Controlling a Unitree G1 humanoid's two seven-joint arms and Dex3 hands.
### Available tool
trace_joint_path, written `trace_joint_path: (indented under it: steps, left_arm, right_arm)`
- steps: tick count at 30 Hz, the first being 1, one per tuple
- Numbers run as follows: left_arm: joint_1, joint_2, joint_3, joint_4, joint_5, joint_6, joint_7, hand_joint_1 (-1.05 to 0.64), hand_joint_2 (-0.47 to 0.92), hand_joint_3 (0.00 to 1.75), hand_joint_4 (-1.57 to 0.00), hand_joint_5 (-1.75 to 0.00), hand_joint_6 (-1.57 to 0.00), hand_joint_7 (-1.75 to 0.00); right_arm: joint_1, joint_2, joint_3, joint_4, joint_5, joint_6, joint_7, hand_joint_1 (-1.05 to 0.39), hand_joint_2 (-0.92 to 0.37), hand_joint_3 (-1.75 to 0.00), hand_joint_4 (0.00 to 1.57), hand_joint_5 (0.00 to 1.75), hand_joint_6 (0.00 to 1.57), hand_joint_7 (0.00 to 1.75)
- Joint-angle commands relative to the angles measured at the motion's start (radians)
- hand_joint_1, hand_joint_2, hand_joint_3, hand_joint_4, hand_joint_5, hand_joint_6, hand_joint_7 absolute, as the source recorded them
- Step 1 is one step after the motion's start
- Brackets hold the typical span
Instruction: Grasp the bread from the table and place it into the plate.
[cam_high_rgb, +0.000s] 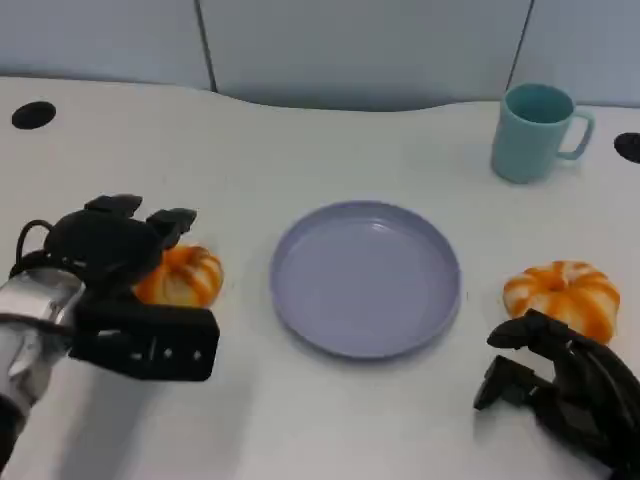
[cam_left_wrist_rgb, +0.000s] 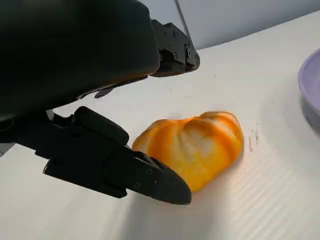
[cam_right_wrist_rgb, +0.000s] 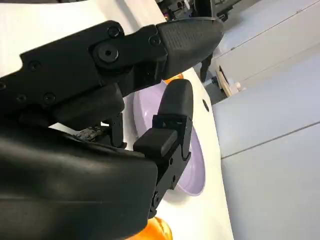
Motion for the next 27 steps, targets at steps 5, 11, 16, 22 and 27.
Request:
trace_joint_path:
  steps: [5,11,16,22,27]
  left_arm:
    - [-0.144,-0.037,-0.083,0.226,-0.04,0.025,0.035,-0.71,0.9,0.0,0.0,0.0,-0.07,-0.01]
    - [-0.248,-0.1,-0.137,0.422,-0.052,0.033,0.089,-0.7,0.84,0.0,-0.01,0.0,-0.1,-0.01]
    - [-0.292,-0.128,-0.161,0.497,-0.069,0.04,0.085,-0.68,0.84,0.0,-0.01,-0.01,-0.12,-0.02]
    - [-0.306,-0.133,-0.186,0.521,-0.088,0.041,0.089,-0.67,0.84,0.0,-0.01,-0.01,-0.13,-0.01]
    - [-0.302,-0.162,-0.202,0.556,-0.09,0.064,0.092,-0.66,0.82,0.0,-0.04,-0.02,-0.15,-0.02]
  right_arm:
    - [0.022,-0.009,-0.012,0.023,0.002,0.012,0.014,-0.44,-0.92,-0.22,0.63,1.38,0.69,0.9]
    - [0.041,-0.011,-0.005,-0.006,-0.007,0.025,-0.001,-0.46,-0.92,-0.21,0.63,1.37,0.7,0.89]
    - [0.056,-0.008,-0.001,-0.036,-0.006,0.042,-0.016,-0.47,-0.92,-0.2,0.64,1.38,0.71,0.89]
    - [0.064,-0.007,0.003,-0.055,-0.005,0.053,-0.024,-0.47,-0.92,-0.2,0.63,1.38,0.71,0.89]
    - [0.08,-0.011,0.008,-0.084,-0.004,0.068,-0.026,-0.47,-0.92,-0.2,0.63,1.38,0.71,0.89]
